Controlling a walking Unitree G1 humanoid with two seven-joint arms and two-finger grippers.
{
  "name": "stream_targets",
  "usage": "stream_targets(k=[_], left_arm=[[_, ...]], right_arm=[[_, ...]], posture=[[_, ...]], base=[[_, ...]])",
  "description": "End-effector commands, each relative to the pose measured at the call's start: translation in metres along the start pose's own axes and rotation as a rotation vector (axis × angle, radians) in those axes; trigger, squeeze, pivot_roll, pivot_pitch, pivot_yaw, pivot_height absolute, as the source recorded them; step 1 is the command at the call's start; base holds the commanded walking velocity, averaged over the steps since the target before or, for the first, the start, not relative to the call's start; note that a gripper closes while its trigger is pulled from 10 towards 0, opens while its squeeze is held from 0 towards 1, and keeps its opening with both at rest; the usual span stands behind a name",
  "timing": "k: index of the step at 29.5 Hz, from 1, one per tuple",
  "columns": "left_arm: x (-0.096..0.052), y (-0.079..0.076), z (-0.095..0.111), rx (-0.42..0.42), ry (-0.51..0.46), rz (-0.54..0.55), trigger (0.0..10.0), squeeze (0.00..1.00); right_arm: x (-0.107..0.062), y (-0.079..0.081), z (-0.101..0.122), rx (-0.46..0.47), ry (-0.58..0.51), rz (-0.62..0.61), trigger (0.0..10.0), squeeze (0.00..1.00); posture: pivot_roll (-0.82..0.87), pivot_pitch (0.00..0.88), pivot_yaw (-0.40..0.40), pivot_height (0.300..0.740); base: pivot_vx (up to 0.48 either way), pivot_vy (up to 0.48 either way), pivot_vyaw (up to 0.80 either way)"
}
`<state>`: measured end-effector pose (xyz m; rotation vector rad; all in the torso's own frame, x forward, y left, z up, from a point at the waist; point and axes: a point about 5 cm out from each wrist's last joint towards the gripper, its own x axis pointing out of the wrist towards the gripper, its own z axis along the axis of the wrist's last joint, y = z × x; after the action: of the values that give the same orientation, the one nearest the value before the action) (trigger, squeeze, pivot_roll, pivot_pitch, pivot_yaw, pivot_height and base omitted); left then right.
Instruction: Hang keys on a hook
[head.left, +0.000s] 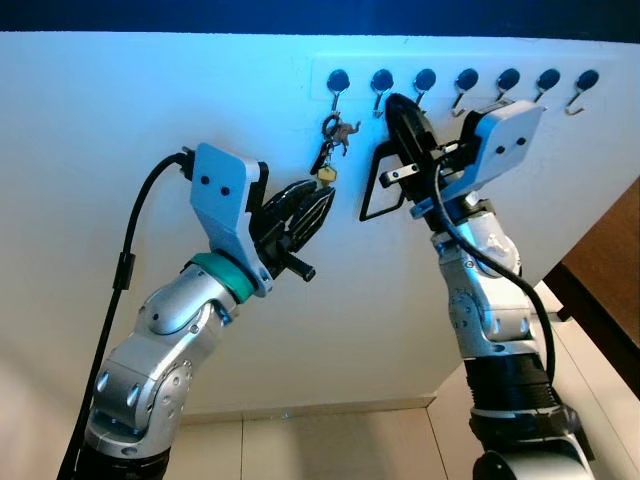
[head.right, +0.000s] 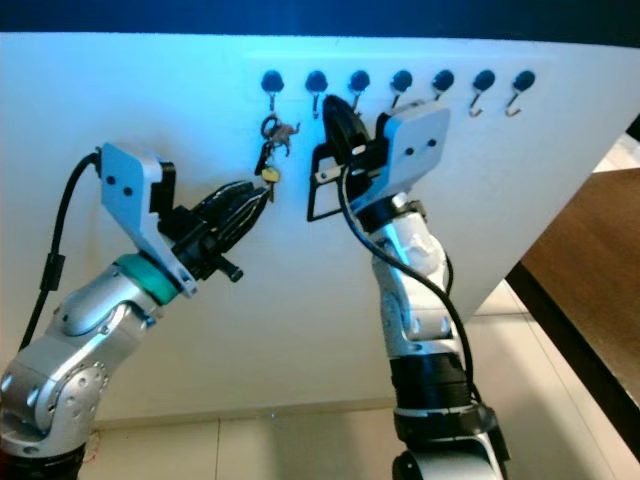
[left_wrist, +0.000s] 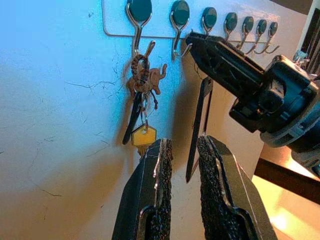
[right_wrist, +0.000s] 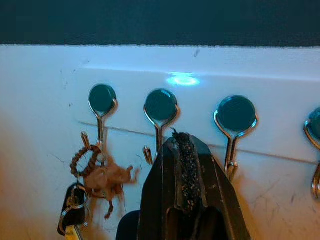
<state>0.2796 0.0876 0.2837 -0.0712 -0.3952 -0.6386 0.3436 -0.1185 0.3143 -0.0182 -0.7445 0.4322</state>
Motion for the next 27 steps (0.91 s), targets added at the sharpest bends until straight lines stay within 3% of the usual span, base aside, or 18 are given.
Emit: stream_targets(k=[1, 11, 20, 24, 27], left_arm=[[0.000, -0.001, -0.002, -0.006, 0.014, -0.006, 10.0, 0.00], [0.000, -0.001, -0.002, -0.007, 0.016, -0.006, 10.0, 0.00], [0.000, -0.001, -0.002, -0.006, 0.018, -0.006, 10.0, 0.00], [0.000, -0.001, -0.003, -0.005, 0.018, -0.006, 10.0, 0.00], [0.000, -0.002, -0.003, -0.006, 0.018, -0.009, 10.0, 0.00]], right_arm=[[-0.006, 0.000, -0.012, 0.008, 0.059, -0.012, 10.0, 0.00], [-0.019, 0.006, -0.027, 0.008, 0.127, 0.018, 10.0, 0.00], [-0.021, 0.010, -0.028, 0.013, 0.123, 0.052, 10.0, 0.00], [-0.022, 0.012, -0.026, 0.023, 0.105, 0.062, 10.0, 0.00], [-0.016, 0.016, -0.006, 0.050, 0.005, 0.103, 10.0, 0.00]], posture=[[0.07, 0.138, 0.081, 0.740], [0.07, 0.139, 0.081, 0.740], [0.07, 0.139, 0.082, 0.740], [0.07, 0.138, 0.081, 0.740], [0.07, 0.136, 0.082, 0.740]], base=[[0.000, 0.000, 0.00], [0.000, 0.000, 0.00], [0.000, 0.000, 0.00], [0.000, 0.000, 0.00], [0.000, 0.000, 0.00]])
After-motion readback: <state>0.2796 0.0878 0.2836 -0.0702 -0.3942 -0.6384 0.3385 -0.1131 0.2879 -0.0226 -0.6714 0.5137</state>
